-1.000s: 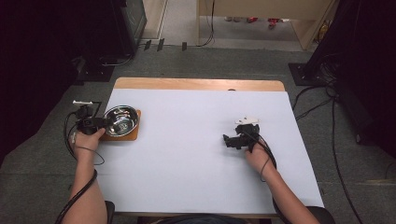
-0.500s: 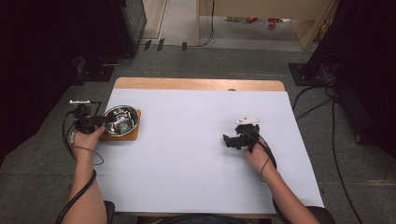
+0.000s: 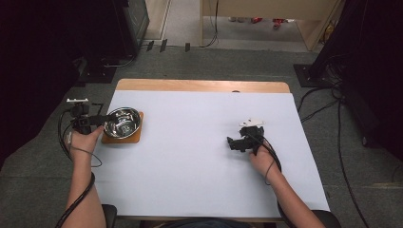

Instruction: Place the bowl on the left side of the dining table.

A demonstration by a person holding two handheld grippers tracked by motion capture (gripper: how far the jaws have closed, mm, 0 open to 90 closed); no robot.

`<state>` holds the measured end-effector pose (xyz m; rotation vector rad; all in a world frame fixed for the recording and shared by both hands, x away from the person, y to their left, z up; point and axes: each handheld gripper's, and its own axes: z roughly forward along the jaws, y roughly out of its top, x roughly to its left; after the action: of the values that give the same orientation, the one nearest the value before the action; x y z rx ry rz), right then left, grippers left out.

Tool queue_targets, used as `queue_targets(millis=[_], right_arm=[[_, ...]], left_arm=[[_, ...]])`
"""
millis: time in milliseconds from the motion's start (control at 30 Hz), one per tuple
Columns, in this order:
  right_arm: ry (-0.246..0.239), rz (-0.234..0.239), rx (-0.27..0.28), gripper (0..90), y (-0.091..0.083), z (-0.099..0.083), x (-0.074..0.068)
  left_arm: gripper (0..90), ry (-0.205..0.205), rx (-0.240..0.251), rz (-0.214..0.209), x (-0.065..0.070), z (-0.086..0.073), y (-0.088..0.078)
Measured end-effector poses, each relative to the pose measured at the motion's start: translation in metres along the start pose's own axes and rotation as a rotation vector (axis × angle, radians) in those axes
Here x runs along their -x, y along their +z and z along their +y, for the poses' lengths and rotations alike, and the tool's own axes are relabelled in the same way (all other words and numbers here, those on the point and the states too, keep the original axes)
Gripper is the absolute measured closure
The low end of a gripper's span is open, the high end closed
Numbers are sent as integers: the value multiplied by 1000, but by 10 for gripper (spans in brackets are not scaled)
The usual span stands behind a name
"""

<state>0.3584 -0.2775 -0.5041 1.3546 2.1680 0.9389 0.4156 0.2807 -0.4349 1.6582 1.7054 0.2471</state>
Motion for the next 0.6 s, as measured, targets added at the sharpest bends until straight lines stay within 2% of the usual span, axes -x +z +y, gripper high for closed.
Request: queue_targets(millis=[133, 267, 600], right_arm=[[-1, -1, 0, 47, 0, 0, 0], [0, 0, 0, 47, 0, 0, 0], [-2, 0, 0, 47, 0, 0, 0]], left_arm=[[408, 21, -1, 13, 5, 2, -3], [407, 10, 13, 13, 8, 4, -7], [398, 69, 28, 2, 23, 8, -13]])
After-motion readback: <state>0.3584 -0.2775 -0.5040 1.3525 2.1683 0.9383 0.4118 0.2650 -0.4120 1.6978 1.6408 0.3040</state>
